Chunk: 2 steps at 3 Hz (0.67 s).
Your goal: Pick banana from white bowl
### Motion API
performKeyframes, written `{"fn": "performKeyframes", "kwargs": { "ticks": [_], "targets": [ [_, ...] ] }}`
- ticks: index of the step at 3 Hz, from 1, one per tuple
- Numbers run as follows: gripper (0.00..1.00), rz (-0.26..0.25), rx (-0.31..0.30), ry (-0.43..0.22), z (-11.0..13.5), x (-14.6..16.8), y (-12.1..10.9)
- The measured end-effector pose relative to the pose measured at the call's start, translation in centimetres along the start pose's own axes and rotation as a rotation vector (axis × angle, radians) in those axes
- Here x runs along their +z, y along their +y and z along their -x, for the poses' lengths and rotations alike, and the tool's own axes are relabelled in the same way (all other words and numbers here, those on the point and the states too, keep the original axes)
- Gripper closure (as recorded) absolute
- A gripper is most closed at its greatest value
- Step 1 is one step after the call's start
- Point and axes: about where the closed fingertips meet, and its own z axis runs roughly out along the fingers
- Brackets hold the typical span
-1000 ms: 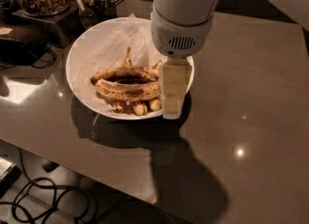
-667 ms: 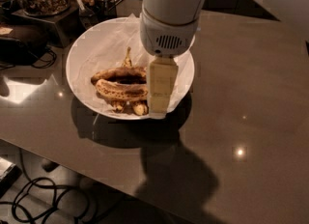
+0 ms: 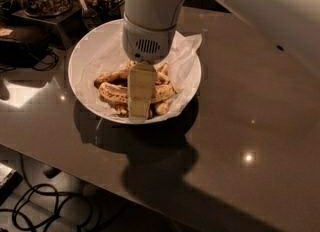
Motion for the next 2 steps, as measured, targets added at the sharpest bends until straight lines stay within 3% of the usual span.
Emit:
{"fn": "performKeyframes", "kwargs": {
  "ticks": [1,2],
  "targets": [
    [0.19,0.03,0.02,0.008,0.5,1.5,-0.5],
    [0.22,0.032,0.04,0.03,0.0,2.5,-1.6]
  ]
}}
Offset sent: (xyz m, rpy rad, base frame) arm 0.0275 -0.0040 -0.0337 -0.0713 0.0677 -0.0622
